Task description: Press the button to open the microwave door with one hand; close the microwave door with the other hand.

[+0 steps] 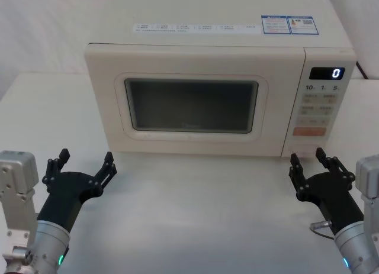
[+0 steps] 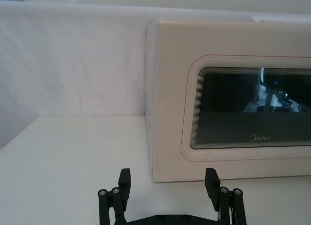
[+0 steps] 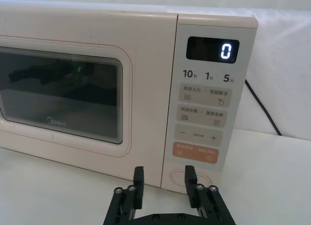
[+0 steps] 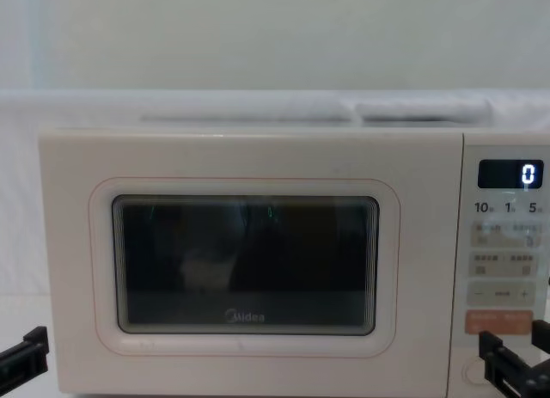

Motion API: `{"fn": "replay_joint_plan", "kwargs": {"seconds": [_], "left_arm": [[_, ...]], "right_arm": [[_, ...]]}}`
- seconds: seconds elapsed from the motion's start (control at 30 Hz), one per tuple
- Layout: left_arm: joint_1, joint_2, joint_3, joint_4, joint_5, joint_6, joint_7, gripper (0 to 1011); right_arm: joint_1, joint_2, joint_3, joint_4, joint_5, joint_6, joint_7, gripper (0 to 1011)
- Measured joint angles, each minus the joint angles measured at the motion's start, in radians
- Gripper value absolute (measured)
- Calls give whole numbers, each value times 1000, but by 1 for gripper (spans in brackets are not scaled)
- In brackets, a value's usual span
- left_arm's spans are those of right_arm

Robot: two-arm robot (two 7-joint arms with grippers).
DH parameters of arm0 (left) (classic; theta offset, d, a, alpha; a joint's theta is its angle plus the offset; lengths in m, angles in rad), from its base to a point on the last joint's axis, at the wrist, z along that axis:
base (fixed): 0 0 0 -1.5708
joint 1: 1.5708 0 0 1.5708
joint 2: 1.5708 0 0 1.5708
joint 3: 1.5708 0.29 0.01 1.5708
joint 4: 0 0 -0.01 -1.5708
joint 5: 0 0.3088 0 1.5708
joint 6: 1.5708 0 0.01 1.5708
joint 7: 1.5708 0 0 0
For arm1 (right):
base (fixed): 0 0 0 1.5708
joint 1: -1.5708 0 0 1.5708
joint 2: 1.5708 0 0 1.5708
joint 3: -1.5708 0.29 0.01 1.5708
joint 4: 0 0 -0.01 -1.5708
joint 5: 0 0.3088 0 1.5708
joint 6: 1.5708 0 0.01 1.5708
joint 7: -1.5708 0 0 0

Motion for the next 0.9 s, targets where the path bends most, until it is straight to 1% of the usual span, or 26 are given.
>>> {"fn": "replay_joint_plan", "kwargs": {"seconds": [0.03, 0.07, 0.17, 0.2, 0.23, 0.27, 0.33, 0.43, 0.5, 0.53, 0.57, 0.6, 0.9], "left_arm": [[0, 0, 0, 0, 0, 0, 0, 1001], [0, 0, 0, 0, 0, 0, 0, 1001], [0, 0, 0, 0, 0, 0, 0, 1001], [0, 0, 0, 0, 0, 0, 0, 1001], [0, 0, 0, 0, 0, 0, 0, 1001], [0, 0, 0, 0, 0, 0, 0, 1001], [0, 0, 0, 0, 0, 0, 0, 1001], [0, 0, 0, 0, 0, 0, 0, 1001], [0, 0, 0, 0, 0, 0, 0, 1001], [0, 0, 0, 0, 0, 0, 0, 1001], [0, 0, 0, 0, 0, 0, 0, 1001], [0, 0, 0, 0, 0, 0, 0, 1001], [0, 0, 0, 0, 0, 0, 0, 1001]], "right_arm": [[0, 0, 0, 0, 0, 0, 0, 533], [0, 0, 0, 0, 0, 0, 0, 469], [0, 0, 0, 0, 0, 0, 0, 411], [0, 0, 0, 0, 0, 0, 0, 352], [0, 0, 0, 0, 0, 0, 0, 315], [0, 0, 0, 0, 0, 0, 0, 315], [0, 0, 0, 0, 0, 0, 0, 216], [0, 0, 0, 0, 0, 0, 0, 158], [0, 0, 0, 0, 0, 0, 0, 86], [0, 0, 0, 0, 0, 0, 0, 73], [0, 0, 0, 0, 0, 0, 0, 21], [0, 0, 0, 0, 0, 0, 0, 2], [0, 0, 0, 0, 0, 0, 0, 0]]}}
